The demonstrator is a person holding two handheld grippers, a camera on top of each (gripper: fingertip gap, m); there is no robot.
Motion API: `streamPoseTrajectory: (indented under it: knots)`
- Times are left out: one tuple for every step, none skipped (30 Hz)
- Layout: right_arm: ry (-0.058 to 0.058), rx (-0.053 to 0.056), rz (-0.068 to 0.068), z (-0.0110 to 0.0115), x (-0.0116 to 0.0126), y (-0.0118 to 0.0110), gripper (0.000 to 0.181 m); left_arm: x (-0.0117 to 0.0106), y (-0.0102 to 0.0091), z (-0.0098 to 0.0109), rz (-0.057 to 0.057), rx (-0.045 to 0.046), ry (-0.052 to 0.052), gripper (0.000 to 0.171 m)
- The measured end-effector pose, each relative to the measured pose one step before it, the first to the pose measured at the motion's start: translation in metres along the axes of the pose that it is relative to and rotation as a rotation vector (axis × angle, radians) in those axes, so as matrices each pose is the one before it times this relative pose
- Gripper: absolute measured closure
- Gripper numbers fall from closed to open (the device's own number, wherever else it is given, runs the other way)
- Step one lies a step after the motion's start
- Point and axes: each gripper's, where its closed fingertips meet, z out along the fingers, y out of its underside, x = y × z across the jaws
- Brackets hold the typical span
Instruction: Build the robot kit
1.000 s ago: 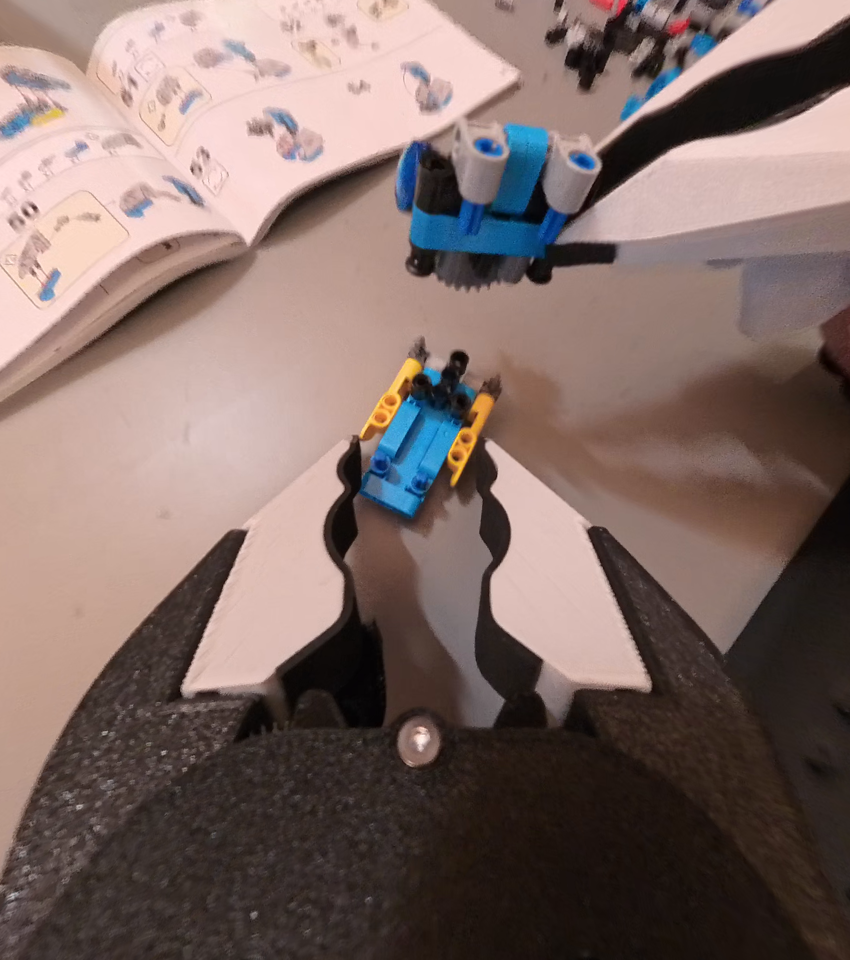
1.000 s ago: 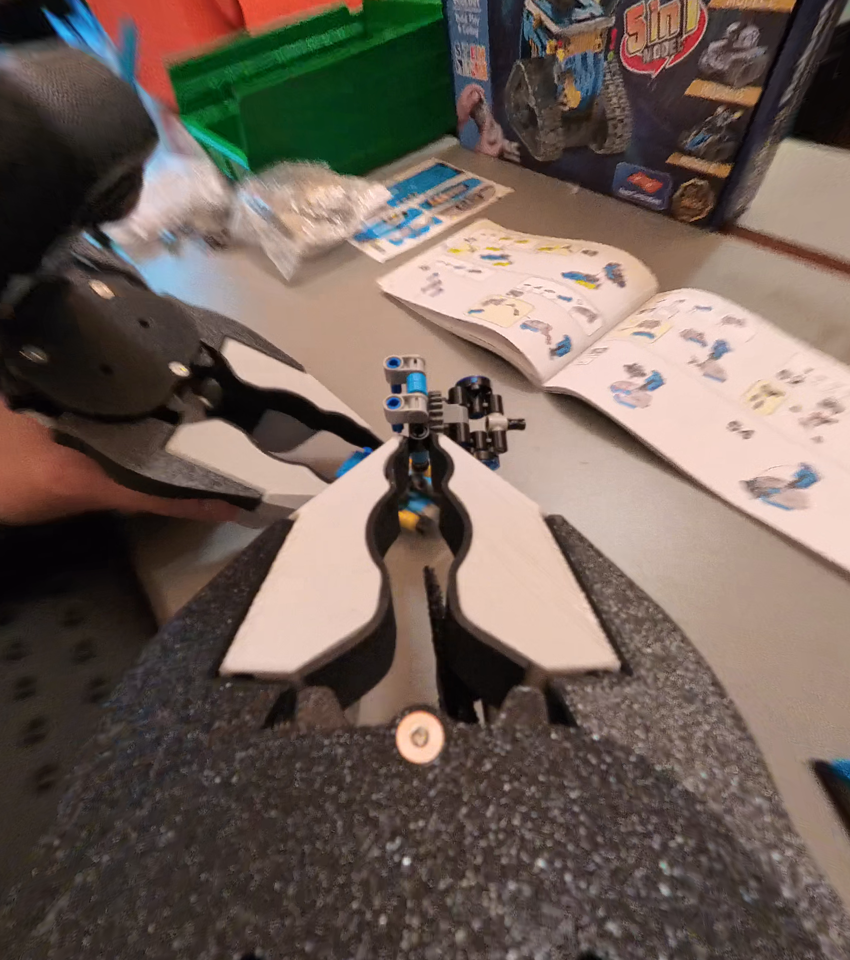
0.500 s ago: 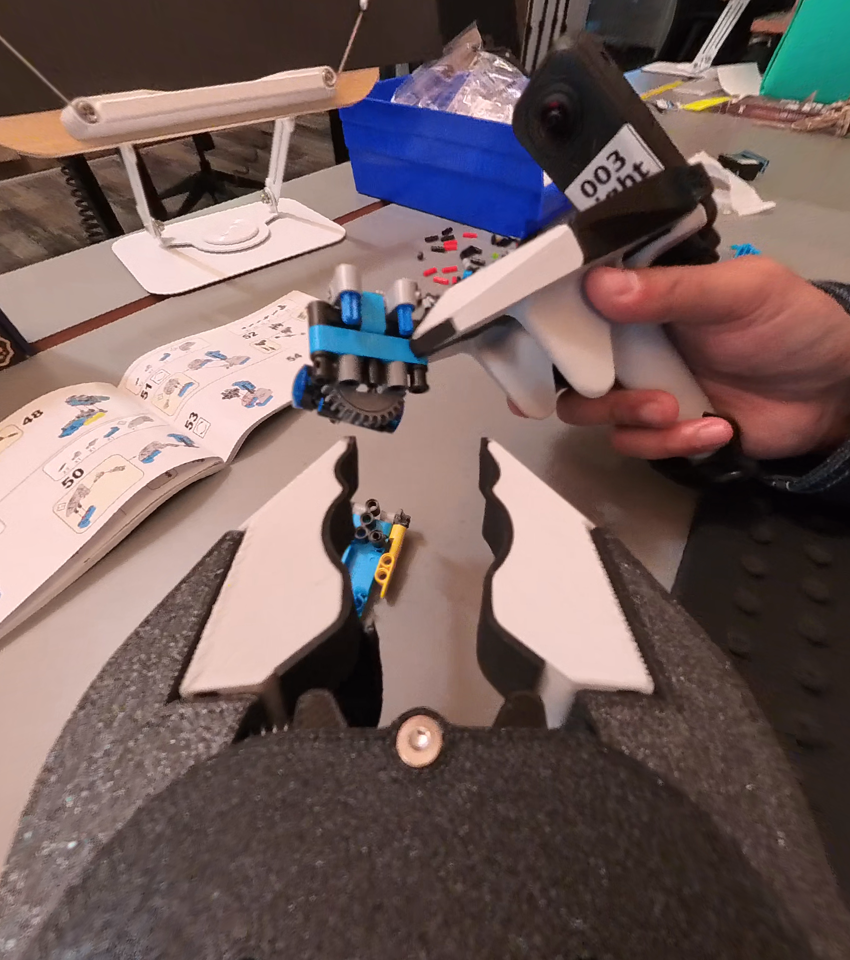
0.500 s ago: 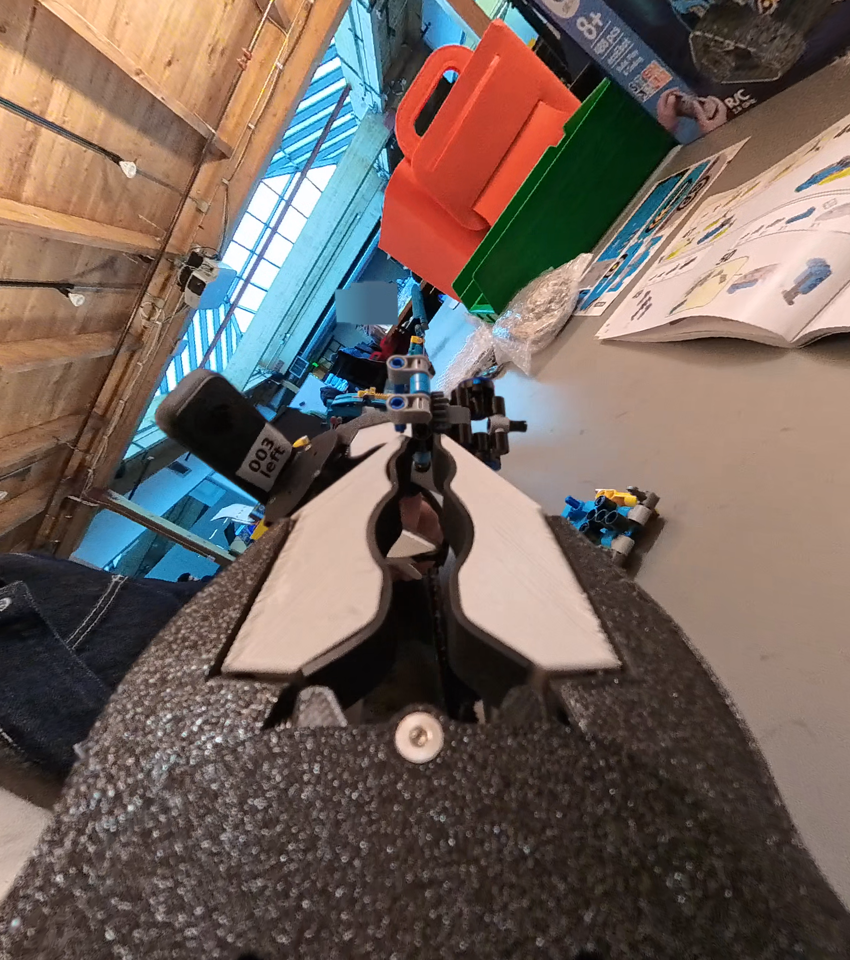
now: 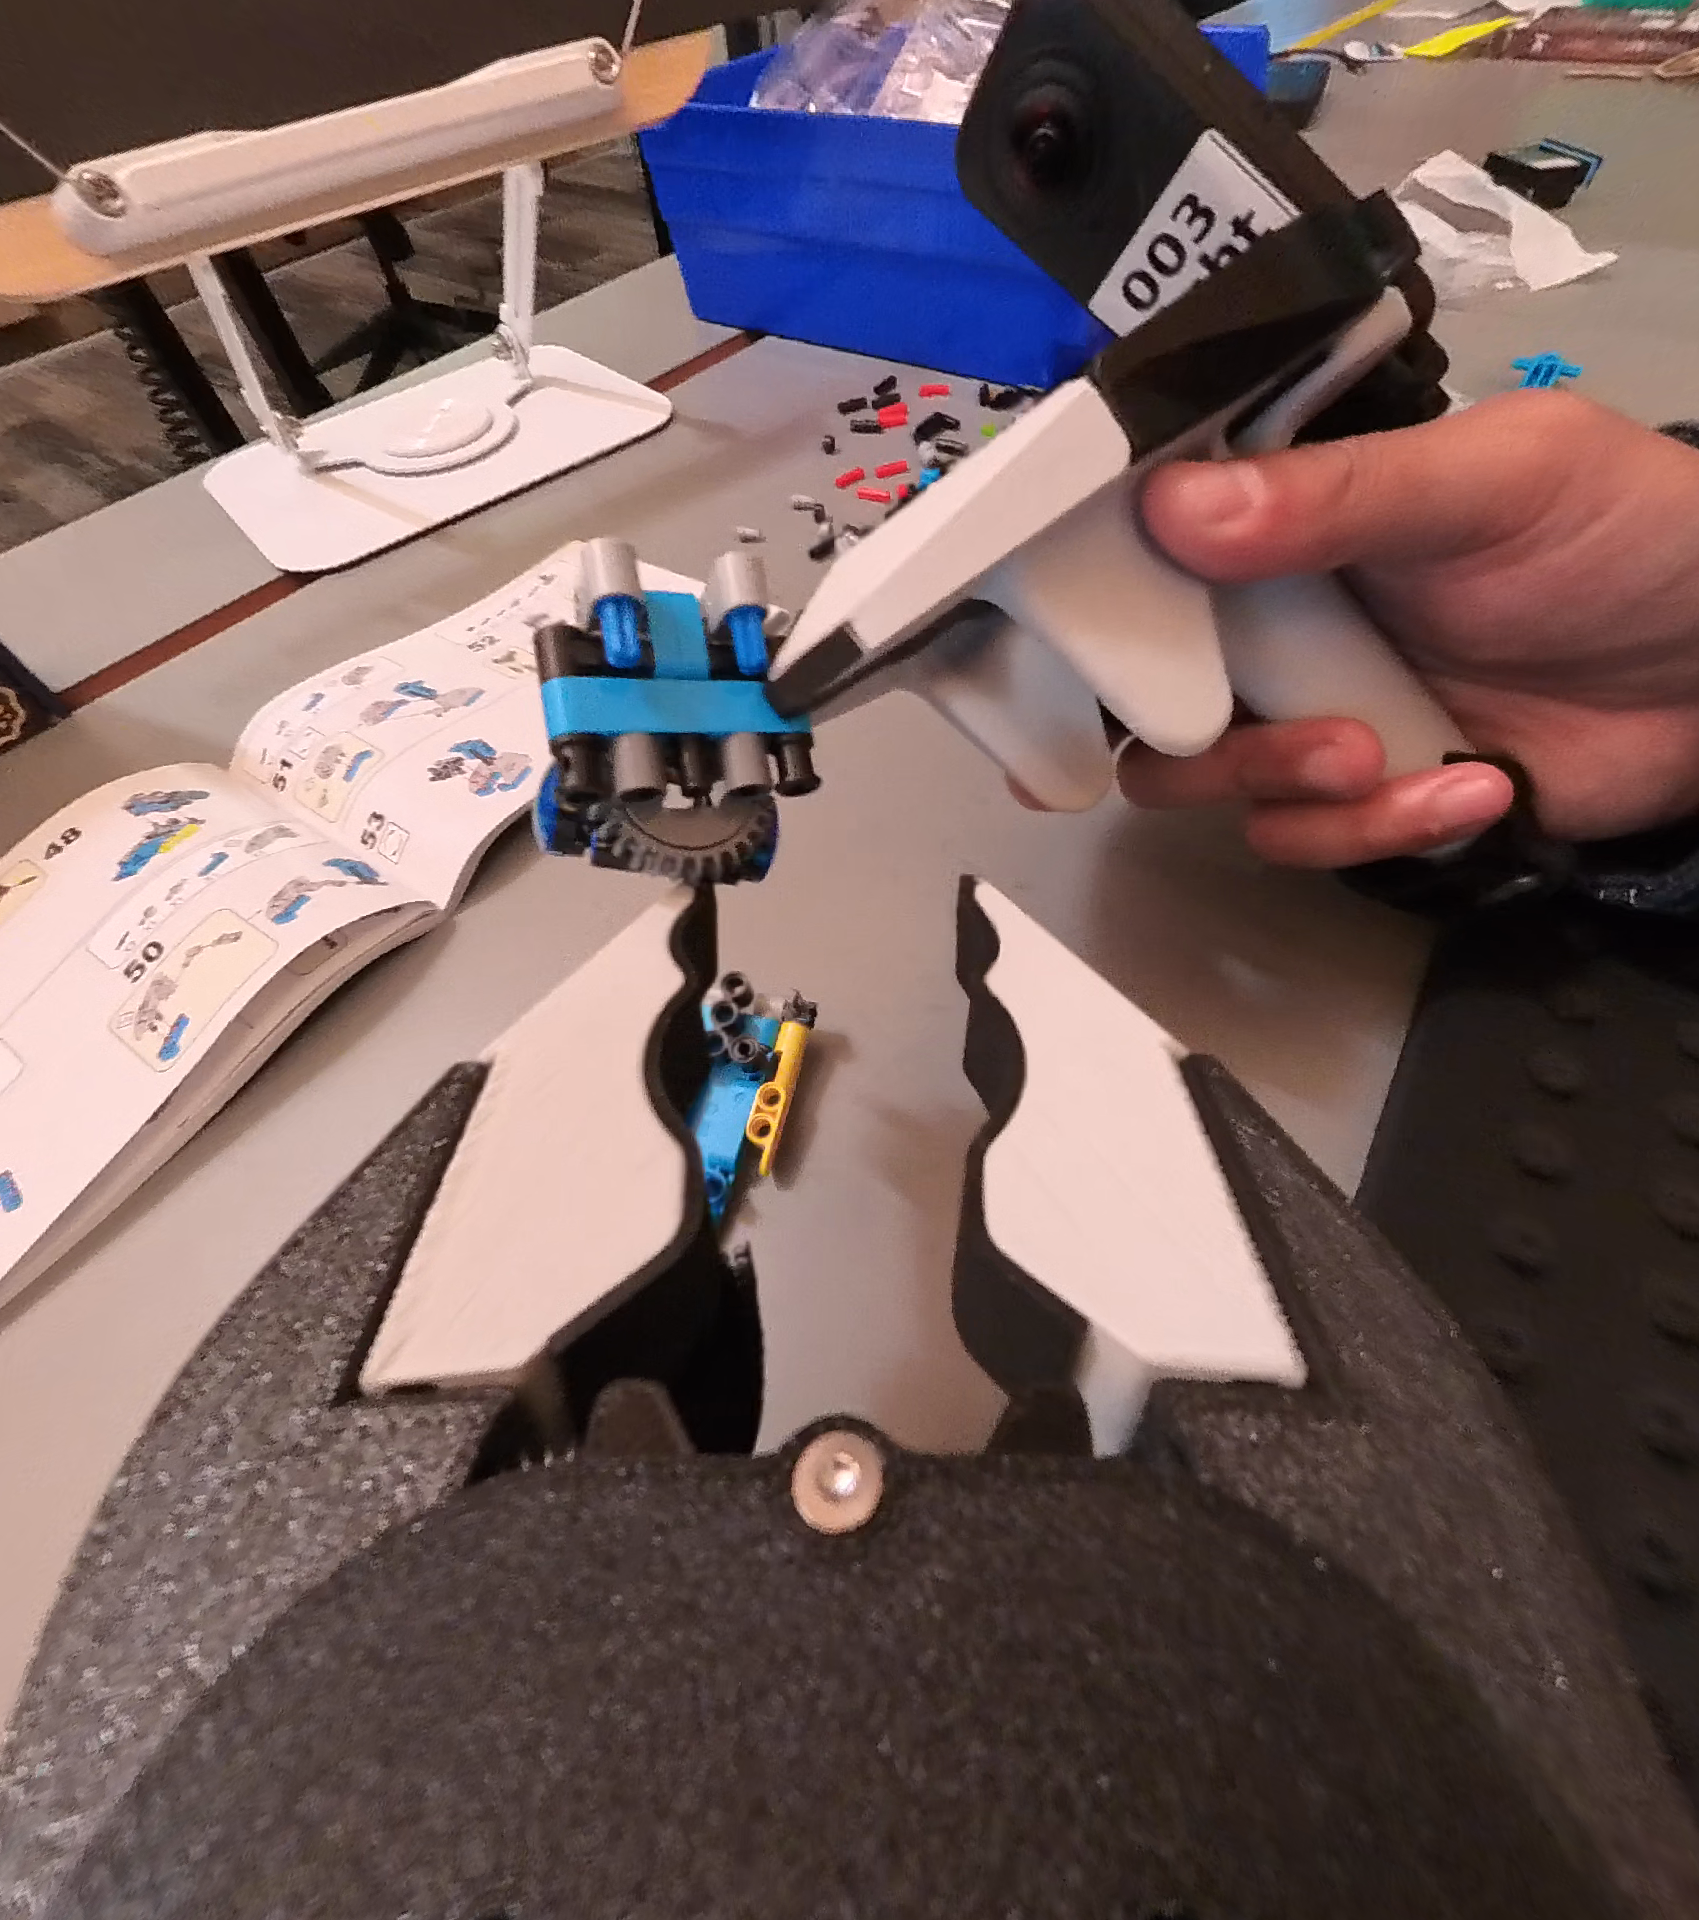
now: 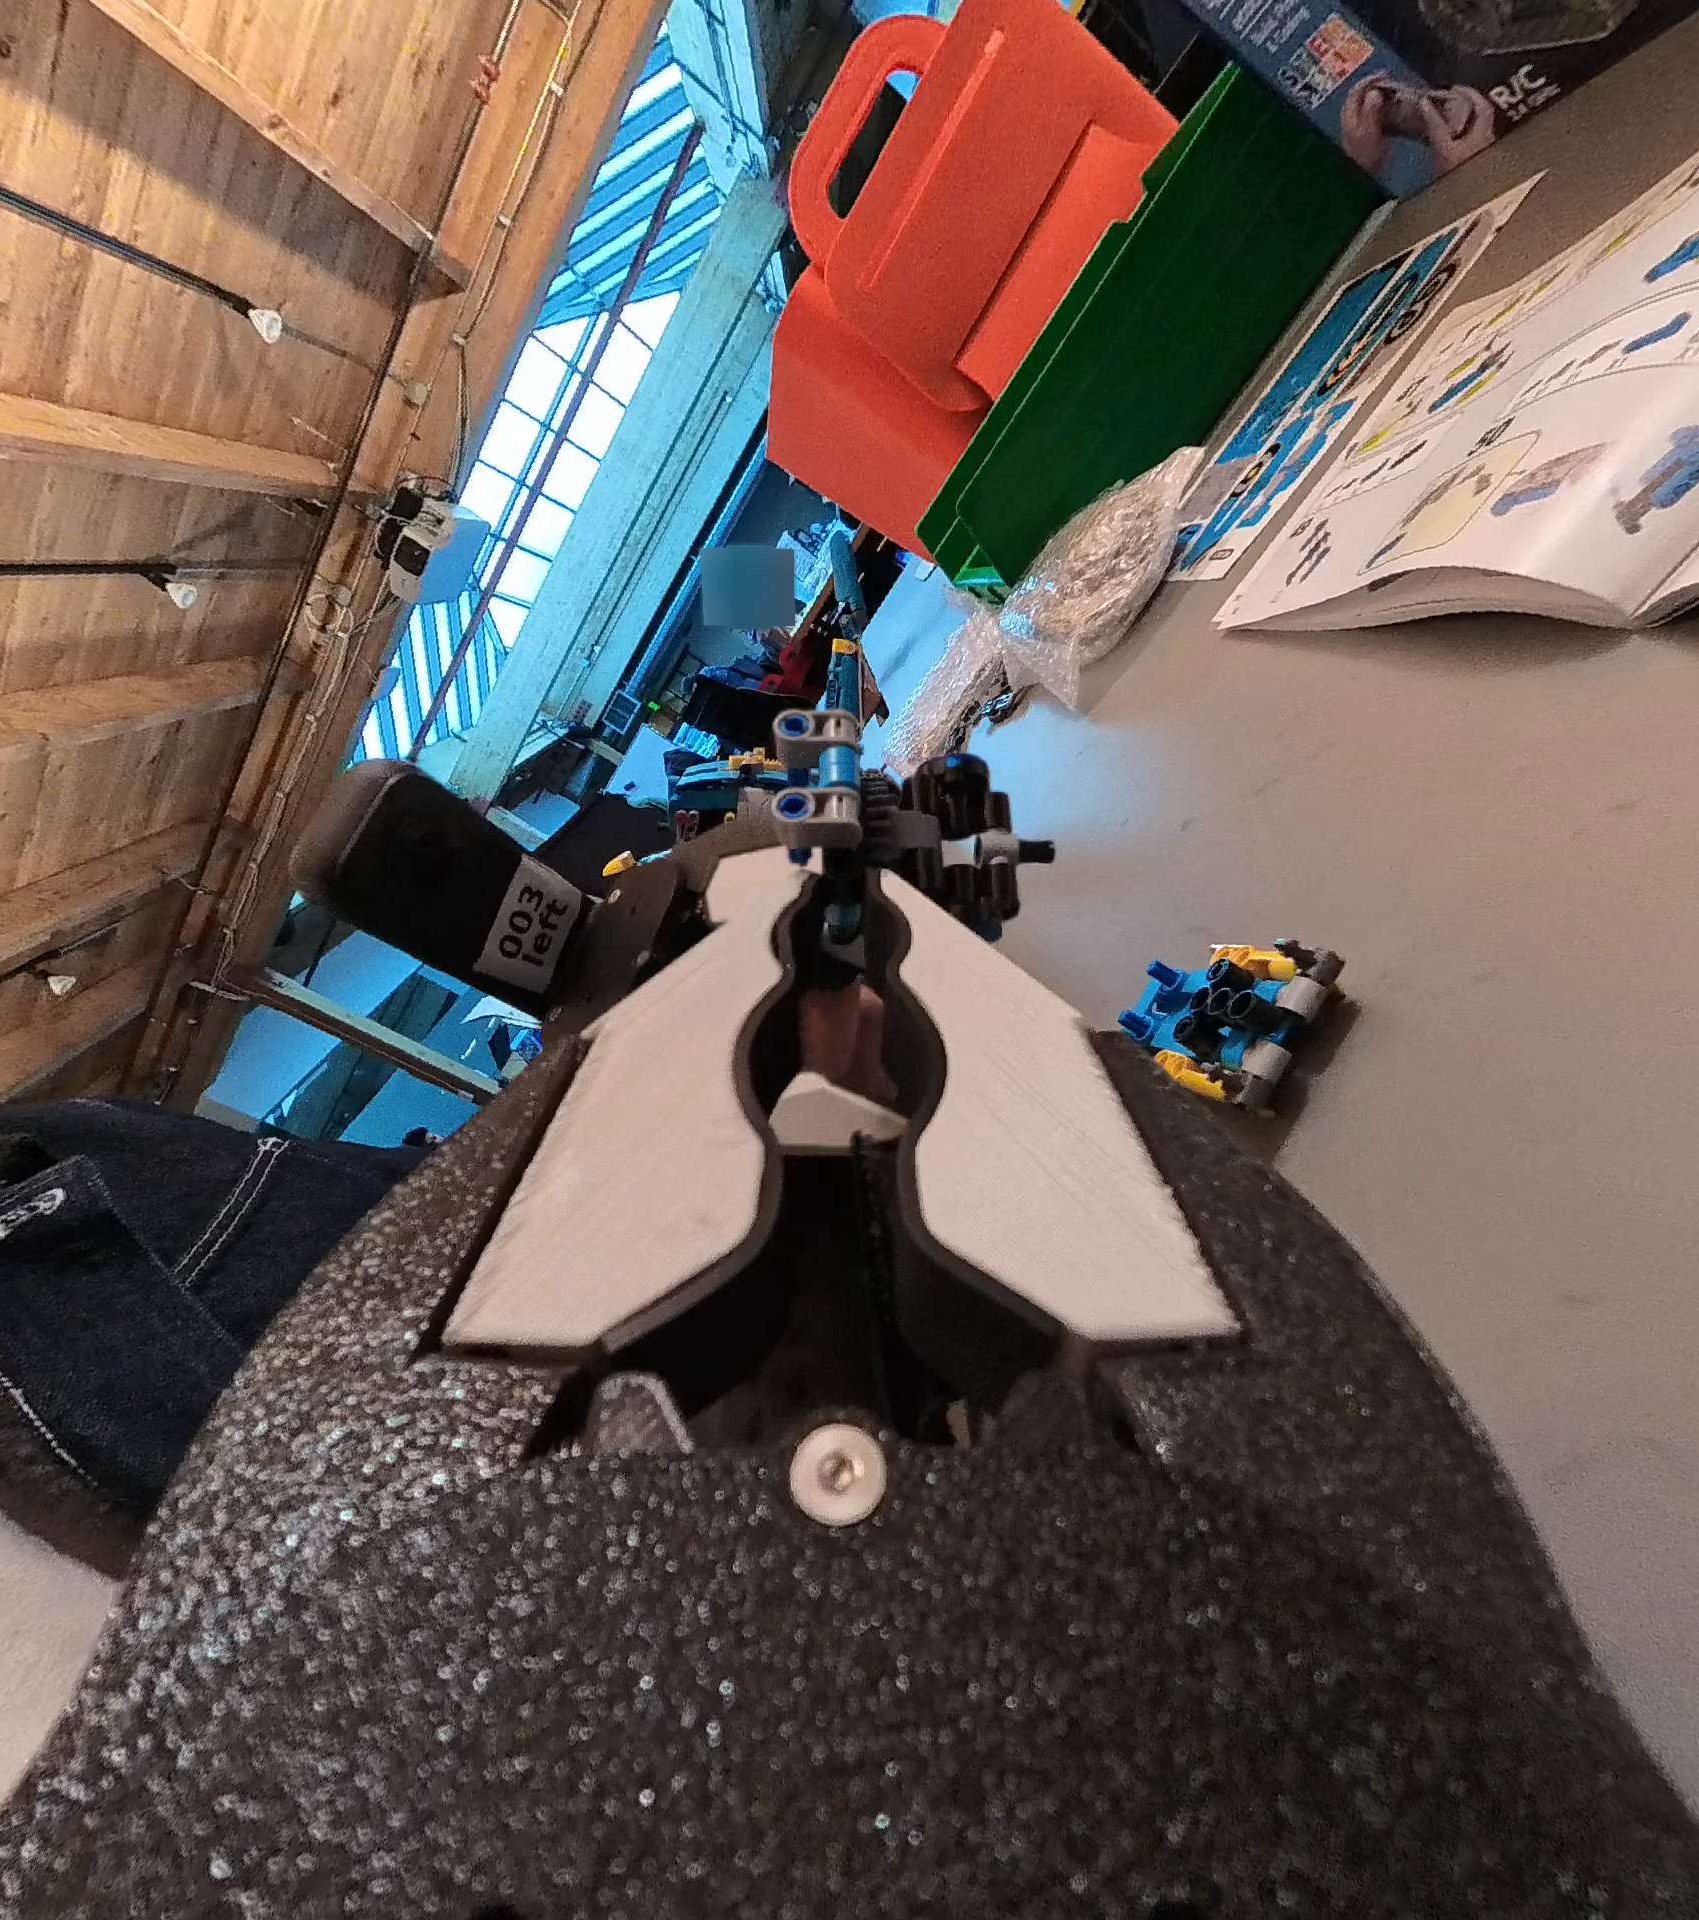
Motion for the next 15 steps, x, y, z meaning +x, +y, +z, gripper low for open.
streamPoseTrajectory:
  knots:
    - [-0.0036,0.0001,0.0048,-0.00013,-0.00004,0.00004,0.175,-0.00021,0.00058,0.00043,0.0061,-0.00476,-0.0067,0.125]
    - [-0.0022,-0.0029,0.0033,0.00048,-0.00001,0.00058,0.175,-0.00186,0.00001,-0.00017,0.0071,-0.00018,-0.0145,0.124]
    - [0.0006,-0.0005,-0.0002,0.00019,0.00000,0.00026,0.174,-0.00048,-0.00015,-0.00046,-0.0011,0.00255,0.0000,0.124]
    - [0.0017,-0.0004,-0.0028,0.00001,-0.00011,-0.00004,0.174,0.00036,-0.00067,-0.00044,-0.0116,0.00414,0.0084,0.124]
    - [0.0003,-0.0018,-0.0014,0.00002,-0.00003,0.00018,0.174,-0.00108,-0.00132,-0.00091,-0.0125,0.00695,0.0006,0.124]
    - [-0.0022,-0.0039,0.0026,0.00033,-0.00015,0.00065,0.174,-0.00219,-0.00127,-0.00106,-0.0085,0.00857,-0.0069,0.124]
    - [-0.0033,-0.0037,0.0063,0.00039,0.00005,0.00096,0.175,-0.00227,-0.00131,-0.00102,-0.0064,0.00844,-0.0077,0.124]
    - [-0.0064,-0.0045,0.0067,0.00064,-0.00037,0.00103,0.174,-0.00139,-0.00142,-0.00109,-0.0068,0.00841,-0.0031,0.124]
    - [-0.0089,-0.0044,0.0059,0.00076,-0.00108,0.00094,0.174,-0.00035,-0.00154,-0.00081,-0.0062,0.00903,0.0014,0.123]
    - [-0.0069,-0.0036,0.0040,0.00052,-0.00087,0.00075,0.174,0.00009,-0.00135,-0.00063,-0.0015,0.00734,0.0014,0.122]
    - [-0.0039,-0.0008,0.0015,0.00030,-0.00056,0.00019,0.174,-0.00010,-0.00073,-0.00029,0.0031,0.00336,-0.0019,0.121]
    - [-0.0007,-0.0021,0.0003,0.00012,-0.00014,0.00037,0.174,-0.00022,0.00010,0.00007,0.0053,-0.00053,-0.0047,0.121]
    - [0.0006,-0.0034,0.0012,0.00013,0.00034,0.00055,0.174,-0.00057,0.00044,0.00025,0.0091,-0.00248,-0.0078,0.121]
    - [-0.0038,-0.0042,0.0047,0.00036,-0.00022,0.00078,0.174,-0.00079,-0.00030,-0.00011,0.0149,0.00068,-0.0115,0.121]
    - [-0.0043,-0.0012,0.0036,0.00024,-0.00042,0.00046,0.174,-0.00107,-0.00135,-0.00054,0.0184,0.00745,-0.0151,0.119]
